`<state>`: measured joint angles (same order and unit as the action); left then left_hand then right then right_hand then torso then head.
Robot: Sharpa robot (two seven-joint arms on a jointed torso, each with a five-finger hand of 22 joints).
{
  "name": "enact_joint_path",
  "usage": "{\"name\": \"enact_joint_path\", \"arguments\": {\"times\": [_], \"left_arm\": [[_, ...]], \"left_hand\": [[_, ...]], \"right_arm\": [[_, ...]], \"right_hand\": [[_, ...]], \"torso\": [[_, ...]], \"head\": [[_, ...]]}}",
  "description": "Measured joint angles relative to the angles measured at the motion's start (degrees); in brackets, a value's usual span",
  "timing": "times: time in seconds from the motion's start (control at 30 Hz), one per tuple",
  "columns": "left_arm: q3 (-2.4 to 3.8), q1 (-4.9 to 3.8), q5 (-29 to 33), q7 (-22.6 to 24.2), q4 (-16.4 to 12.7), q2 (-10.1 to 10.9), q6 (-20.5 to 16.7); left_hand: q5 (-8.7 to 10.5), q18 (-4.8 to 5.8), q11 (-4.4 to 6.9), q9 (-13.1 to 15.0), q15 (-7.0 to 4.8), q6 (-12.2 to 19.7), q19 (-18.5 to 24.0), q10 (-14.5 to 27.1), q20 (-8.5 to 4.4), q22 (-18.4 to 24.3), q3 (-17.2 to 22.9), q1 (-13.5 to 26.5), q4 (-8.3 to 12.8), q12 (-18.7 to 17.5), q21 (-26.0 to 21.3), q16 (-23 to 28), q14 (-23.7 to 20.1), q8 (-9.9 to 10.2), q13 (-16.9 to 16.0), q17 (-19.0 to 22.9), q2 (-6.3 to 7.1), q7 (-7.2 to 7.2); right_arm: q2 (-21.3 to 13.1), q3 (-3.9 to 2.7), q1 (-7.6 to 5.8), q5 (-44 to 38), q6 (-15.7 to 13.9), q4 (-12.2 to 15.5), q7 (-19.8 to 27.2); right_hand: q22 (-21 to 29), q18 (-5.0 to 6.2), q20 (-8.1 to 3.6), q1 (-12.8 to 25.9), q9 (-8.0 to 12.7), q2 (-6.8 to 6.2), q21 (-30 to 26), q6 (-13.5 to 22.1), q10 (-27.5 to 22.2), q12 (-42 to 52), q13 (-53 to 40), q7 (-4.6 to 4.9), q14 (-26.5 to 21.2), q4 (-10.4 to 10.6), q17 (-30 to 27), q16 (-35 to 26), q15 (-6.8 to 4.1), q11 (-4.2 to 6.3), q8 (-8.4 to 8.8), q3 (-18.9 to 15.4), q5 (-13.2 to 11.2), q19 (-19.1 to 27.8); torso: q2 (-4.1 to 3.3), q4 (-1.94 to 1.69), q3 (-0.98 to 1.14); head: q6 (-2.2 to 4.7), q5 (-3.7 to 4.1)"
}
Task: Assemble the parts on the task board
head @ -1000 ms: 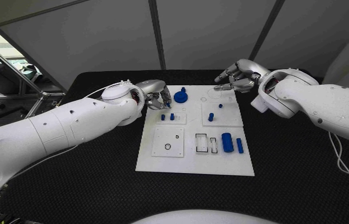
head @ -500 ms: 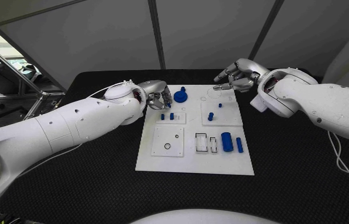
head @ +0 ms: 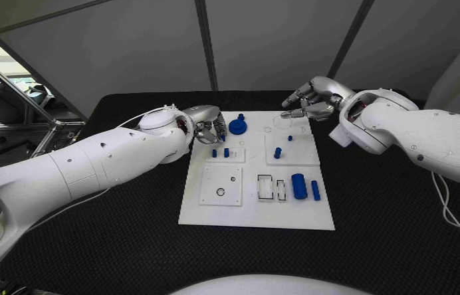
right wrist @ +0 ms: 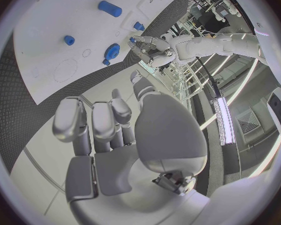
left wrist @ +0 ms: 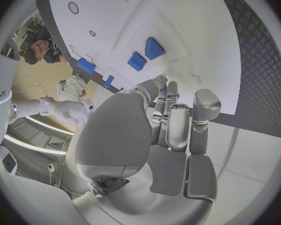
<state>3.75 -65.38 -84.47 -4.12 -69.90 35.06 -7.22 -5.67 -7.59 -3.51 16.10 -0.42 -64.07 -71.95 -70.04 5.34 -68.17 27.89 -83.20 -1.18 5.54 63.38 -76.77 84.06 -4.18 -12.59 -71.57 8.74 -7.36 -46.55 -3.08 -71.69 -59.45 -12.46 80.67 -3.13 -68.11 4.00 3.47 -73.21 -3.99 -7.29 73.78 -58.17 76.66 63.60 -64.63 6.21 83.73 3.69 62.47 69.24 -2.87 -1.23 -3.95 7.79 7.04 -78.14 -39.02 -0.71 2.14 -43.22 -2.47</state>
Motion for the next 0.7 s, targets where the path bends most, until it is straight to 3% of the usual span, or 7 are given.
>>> {"name": "enact_joint_path", "arguments": {"times": [0.7], "left_arm": [[-0.08, 0.15, 0.1, -0.1, 0.0, -0.4, 0.9]], "left_hand": [[0.01, 0.00, 0.00, 0.0, 0.00, 0.0, 0.0, 0.0, 0.00, 0.0, 0.0, 0.0, 0.0, 0.0, 0.0, 0.0, 0.0, 0.2, 0.1, 0.0, 0.01, 0.00]], "right_arm": [[0.1, 0.00, 0.00, 0.0, 0.0, -0.1, 0.0]], "right_hand": [[0.0, 0.00, 0.00, 0.0, 0.0, 0.00, 0.0, 0.0, 0.0, 0.0, 0.0, 0.00, 0.0, 0.0, 0.0, 0.0, 0.00, 0.00, 0.00, 0.0, 0.0, 0.0]], "torso": [[-0.01, -0.03, 0.00]], "head": [[-0.15, -0.01]]}}
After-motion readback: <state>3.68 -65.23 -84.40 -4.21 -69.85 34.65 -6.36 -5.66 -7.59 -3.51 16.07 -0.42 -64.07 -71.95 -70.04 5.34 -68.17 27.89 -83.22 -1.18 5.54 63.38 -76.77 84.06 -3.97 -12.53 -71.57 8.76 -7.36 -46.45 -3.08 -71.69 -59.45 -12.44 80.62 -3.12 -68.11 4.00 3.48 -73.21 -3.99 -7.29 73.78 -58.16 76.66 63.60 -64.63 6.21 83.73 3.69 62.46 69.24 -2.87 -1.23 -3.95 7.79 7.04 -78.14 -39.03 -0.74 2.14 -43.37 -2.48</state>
